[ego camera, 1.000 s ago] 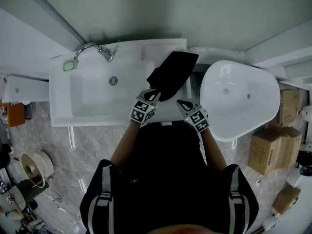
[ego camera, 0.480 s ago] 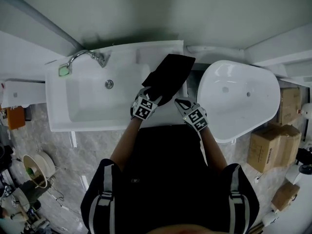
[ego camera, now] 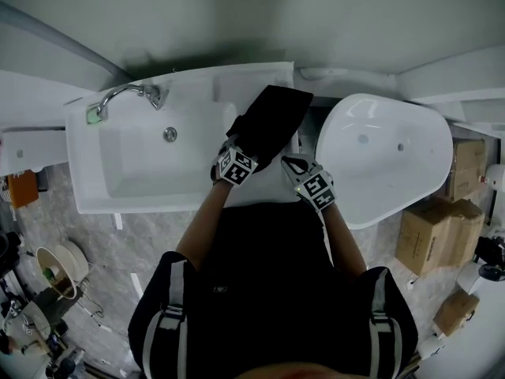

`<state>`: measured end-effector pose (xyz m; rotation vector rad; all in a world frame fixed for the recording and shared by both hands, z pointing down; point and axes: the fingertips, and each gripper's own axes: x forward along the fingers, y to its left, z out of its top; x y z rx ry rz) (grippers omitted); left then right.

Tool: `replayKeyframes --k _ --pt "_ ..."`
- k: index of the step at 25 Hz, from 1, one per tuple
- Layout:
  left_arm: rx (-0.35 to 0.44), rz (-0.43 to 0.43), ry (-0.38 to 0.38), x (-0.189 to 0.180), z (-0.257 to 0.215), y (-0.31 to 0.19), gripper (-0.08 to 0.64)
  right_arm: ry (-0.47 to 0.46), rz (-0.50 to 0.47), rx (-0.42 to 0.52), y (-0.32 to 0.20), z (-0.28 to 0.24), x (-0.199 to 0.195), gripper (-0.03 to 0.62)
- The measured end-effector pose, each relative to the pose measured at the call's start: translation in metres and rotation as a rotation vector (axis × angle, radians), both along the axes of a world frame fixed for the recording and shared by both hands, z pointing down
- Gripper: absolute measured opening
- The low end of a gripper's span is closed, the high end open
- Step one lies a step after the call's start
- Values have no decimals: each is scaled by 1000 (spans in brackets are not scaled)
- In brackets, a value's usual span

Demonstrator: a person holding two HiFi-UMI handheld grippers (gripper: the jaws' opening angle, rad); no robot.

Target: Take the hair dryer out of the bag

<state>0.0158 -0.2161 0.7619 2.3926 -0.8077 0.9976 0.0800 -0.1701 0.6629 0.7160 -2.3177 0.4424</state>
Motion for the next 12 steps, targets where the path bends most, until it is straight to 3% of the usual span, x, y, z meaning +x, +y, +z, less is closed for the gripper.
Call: replayKeyframes --k 12 --pt "-24 85 -64 25 20 -23 268 -11 9 -30 -4 11 3 60"
